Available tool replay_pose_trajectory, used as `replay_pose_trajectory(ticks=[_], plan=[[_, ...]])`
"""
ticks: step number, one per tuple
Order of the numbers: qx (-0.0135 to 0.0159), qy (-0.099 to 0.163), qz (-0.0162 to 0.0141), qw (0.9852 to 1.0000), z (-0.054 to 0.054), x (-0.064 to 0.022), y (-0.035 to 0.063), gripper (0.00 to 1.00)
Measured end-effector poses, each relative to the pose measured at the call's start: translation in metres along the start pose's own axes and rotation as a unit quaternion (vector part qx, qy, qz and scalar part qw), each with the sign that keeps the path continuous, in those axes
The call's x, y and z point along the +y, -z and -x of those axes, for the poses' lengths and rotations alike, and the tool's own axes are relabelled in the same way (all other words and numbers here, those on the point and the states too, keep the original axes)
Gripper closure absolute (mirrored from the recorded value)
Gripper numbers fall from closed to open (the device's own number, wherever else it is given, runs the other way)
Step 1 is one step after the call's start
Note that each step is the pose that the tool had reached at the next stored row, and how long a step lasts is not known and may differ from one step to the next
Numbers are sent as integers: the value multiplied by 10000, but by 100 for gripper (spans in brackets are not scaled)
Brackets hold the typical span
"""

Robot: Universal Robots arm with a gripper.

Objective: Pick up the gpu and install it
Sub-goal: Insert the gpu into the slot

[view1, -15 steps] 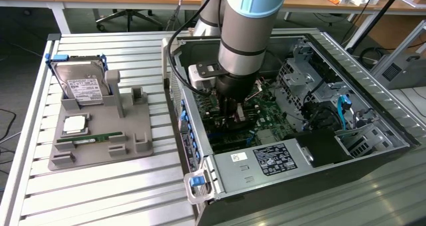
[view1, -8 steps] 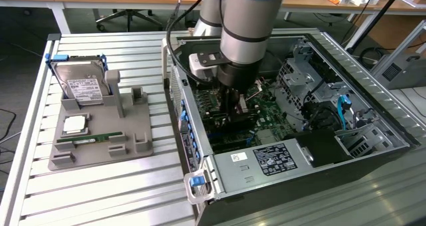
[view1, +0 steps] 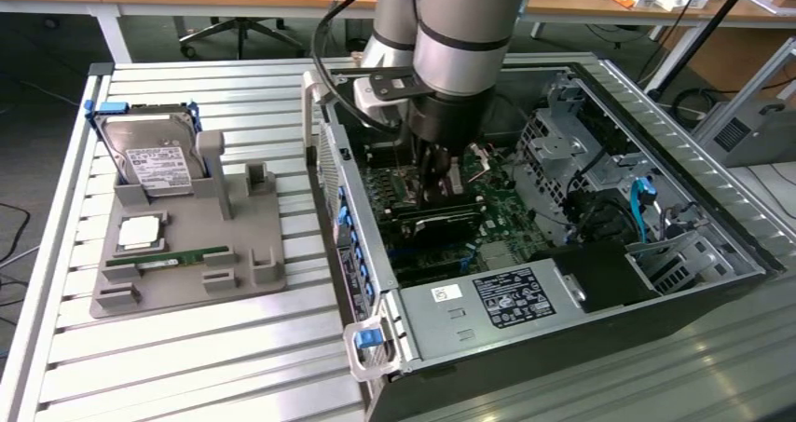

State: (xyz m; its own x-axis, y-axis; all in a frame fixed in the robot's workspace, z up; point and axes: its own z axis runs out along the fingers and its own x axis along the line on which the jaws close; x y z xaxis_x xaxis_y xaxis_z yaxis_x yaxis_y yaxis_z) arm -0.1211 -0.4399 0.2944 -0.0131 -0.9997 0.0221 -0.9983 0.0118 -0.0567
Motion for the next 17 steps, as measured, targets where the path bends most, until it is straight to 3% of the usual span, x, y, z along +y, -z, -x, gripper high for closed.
replay_pose_trajectory(ticks=[2, 6, 9, 14, 17], plan=[[-12, -1, 21, 10000, 0, -60, -3, 89], [-13, 3, 107, 9999, 1, -246, -14, 89], [-14, 4, 202, 9998, 0, -458, -28, 89], [-14, 5, 240, 9997, 1, -577, -34, 89], [-14, 5, 242, 9997, 1, -587, -35, 89]])
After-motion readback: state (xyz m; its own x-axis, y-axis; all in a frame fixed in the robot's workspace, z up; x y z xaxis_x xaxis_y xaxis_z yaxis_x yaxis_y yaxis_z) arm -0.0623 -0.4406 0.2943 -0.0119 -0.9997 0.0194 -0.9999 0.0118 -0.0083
